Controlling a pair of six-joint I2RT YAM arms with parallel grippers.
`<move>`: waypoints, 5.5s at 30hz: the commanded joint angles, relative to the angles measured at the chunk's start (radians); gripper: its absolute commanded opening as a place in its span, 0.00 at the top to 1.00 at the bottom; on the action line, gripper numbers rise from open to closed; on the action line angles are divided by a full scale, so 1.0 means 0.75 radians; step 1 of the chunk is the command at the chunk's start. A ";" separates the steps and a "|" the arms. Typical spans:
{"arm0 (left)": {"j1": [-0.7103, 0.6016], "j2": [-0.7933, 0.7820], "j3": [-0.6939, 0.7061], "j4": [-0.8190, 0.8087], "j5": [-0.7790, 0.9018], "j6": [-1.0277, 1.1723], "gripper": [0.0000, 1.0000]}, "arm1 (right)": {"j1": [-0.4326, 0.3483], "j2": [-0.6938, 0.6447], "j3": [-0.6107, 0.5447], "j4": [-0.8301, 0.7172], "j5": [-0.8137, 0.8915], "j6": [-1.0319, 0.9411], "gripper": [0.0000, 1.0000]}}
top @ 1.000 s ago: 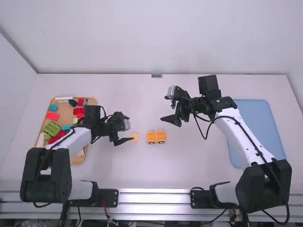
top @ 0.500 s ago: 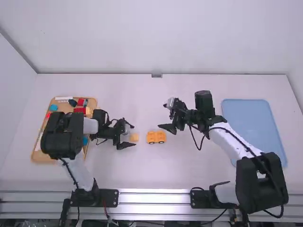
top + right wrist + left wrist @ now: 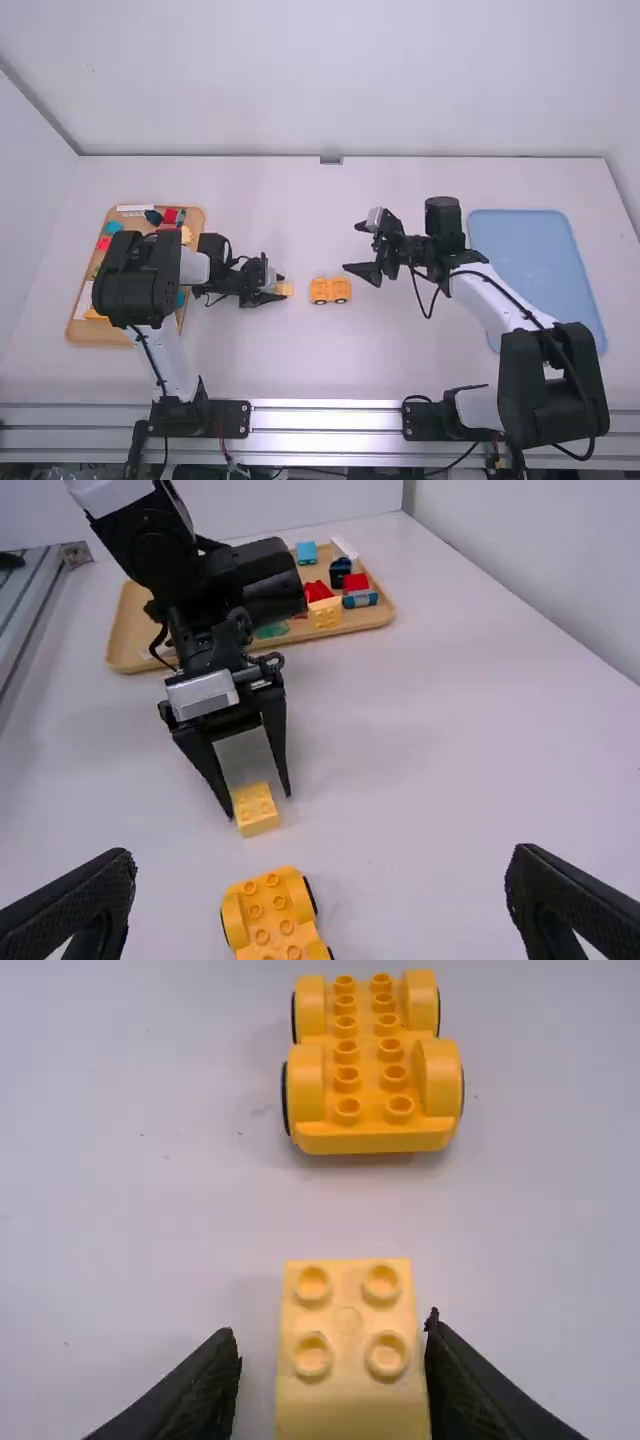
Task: Assemble lego blocks to make yellow taxi
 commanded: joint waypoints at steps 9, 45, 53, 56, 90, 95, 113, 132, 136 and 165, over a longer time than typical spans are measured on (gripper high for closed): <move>0.005 0.013 -0.054 0.081 -0.016 -0.053 0.81 | 0.001 -0.011 -0.010 0.006 -0.022 0.001 0.01; -0.384 -0.384 -0.114 0.240 -0.146 -0.606 0.98 | 0.045 0.717 -0.122 0.436 -0.172 -0.558 0.02; -0.407 -0.262 -0.042 0.240 -0.152 -0.640 0.98 | 0.096 0.873 -0.023 0.431 -0.194 -0.620 0.01; -0.407 -0.230 -0.026 0.246 -0.152 -0.636 0.98 | 0.110 0.889 0.008 0.420 -0.202 -0.618 0.01; -0.430 -0.184 -0.023 0.343 -0.223 -0.686 0.98 | 0.124 0.892 0.026 0.432 0.009 -0.444 0.45; -0.430 -0.184 -0.023 0.386 -0.222 -0.687 0.98 | 0.123 0.892 0.025 0.432 0.008 -0.444 0.43; -0.430 -0.184 -0.023 0.318 -0.222 -0.654 0.98 | 0.124 0.892 0.025 0.409 0.008 -0.488 0.42; -0.431 -0.184 -0.024 0.302 -0.221 -0.652 0.95 | 0.123 0.892 0.025 0.381 0.003 -0.520 0.39; -0.431 -0.184 -0.024 0.303 -0.220 -0.659 0.91 | 0.123 0.892 0.025 0.381 0.003 -0.519 0.38; -0.368 -0.291 -0.007 0.359 -0.016 -0.695 0.60 | 0.142 0.892 0.025 0.381 0.044 -0.519 0.36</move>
